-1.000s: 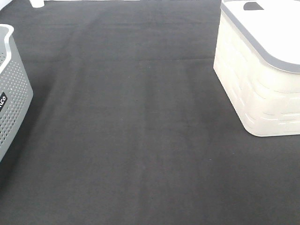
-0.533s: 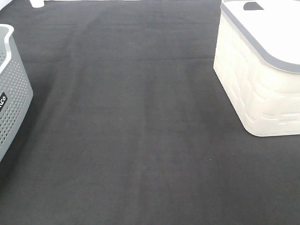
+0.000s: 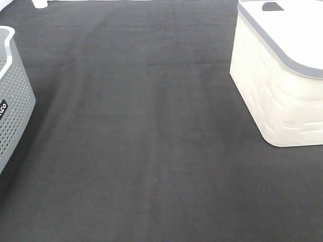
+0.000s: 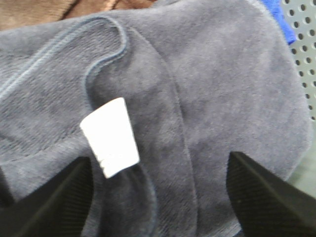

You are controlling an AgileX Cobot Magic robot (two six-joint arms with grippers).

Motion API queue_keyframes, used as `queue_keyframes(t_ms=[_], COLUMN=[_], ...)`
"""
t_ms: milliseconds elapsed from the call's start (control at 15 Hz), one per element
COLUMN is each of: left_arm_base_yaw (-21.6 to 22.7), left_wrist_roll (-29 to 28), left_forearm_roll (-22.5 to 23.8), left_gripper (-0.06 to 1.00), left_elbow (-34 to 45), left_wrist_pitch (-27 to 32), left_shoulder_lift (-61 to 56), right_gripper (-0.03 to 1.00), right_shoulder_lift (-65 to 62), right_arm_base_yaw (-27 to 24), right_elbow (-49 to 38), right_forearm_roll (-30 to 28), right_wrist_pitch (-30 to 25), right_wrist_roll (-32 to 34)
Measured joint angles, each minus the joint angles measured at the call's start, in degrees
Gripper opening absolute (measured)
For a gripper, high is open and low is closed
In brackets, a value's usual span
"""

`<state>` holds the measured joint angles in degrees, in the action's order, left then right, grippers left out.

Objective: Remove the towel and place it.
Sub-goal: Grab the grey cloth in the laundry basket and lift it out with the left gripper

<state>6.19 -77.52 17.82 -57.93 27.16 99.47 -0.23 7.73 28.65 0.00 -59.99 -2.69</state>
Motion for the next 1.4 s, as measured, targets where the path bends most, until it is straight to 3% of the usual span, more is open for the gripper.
queue_keyframes(t_ms=[133, 333, 533, 600, 667, 733, 800, 1200, 1400], left_arm_base_yaw=[0.00, 0.00, 0.00, 0.00, 0.00, 0.00, 0.00, 0.00, 0.00], left_wrist_roll=[-0.17, -0.86, -1.03, -1.03, -1.03, -1.03, -1.03, 0.46, 2.41], left_forearm_roll=[0.00, 0.00, 0.00, 0.00, 0.00, 0.00, 0.00, 0.00, 0.00], left_gripper=[0.65, 0.51, 0.33, 0.17, 0.09, 0.09, 0.02, 0.00, 0.00], left_elbow=[0.00, 0.00, 0.00, 0.00, 0.00, 0.00, 0.00, -0.06, -0.06], left_wrist_pitch=[-0.34, -0.63, -0.63, -0.63, -0.63, -0.63, -0.63, -1.89, -5.56], left_shoulder_lift=[0.06, 0.06, 0.06, 0.06, 0.06, 0.06, 0.06, 0.06, -0.40], right_gripper=[0.67, 0.67, 0.67, 0.67, 0.67, 0.67, 0.67, 0.67, 0.67], right_shoulder_lift=[0.00, 0.00, 0.00, 0.00, 0.00, 0.00, 0.00, 0.00, 0.00], right_arm_base_yaw=[0.00, 0.00, 0.00, 0.00, 0.00, 0.00, 0.00, 0.00, 0.00], right_elbow=[0.00, 0.00, 0.00, 0.00, 0.00, 0.00, 0.00, 0.00, 0.00], right_forearm_roll=[0.00, 0.00, 0.00, 0.00, 0.00, 0.00, 0.00, 0.00, 0.00], right_wrist_pitch=[0.00, 0.00, 0.00, 0.00, 0.00, 0.00, 0.00, 0.00, 0.00], right_wrist_roll=[0.23, 0.46, 0.52, 0.57, 0.57, 0.57, 0.57, 0.63, 0.63])
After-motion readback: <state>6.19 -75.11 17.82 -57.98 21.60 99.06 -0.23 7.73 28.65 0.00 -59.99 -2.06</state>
